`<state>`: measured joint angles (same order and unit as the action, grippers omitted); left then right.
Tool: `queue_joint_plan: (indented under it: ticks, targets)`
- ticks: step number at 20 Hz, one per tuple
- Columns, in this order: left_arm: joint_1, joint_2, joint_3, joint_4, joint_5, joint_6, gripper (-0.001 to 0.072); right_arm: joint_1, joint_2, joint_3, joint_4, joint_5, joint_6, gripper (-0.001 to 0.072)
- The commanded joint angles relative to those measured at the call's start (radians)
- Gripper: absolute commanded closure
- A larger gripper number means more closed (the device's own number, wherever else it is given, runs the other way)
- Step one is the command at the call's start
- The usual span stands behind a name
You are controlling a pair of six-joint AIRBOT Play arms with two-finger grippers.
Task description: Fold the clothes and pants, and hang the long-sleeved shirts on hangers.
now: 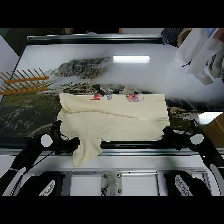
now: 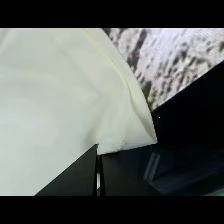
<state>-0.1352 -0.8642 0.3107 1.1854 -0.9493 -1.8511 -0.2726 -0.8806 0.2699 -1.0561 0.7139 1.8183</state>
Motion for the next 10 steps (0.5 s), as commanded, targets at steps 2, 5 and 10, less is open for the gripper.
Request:
queue_joint_plan:
  ticks: [2, 5, 10]
  targets:
    - [0.07, 0.003, 0.089, 0.066, -0.145, 0.101, 0.0698, 0.0, 0.022, 0.097, -0.084, 0.199, -0.041, 0.0702]
    - [0.121, 0.041, 0.173, 0.072, -0.288, 0.216, 0.0698, 0.0, 0.022, 0.191, -0.269, 0.404, -0.042, 0.0703]
    - [0.147, 0.085, 0.321, 0.071, -0.369, 0.25, 0.0698, 0.0, -0.008, 0.351, -0.331, 0.488, -0.069, 0.0704]
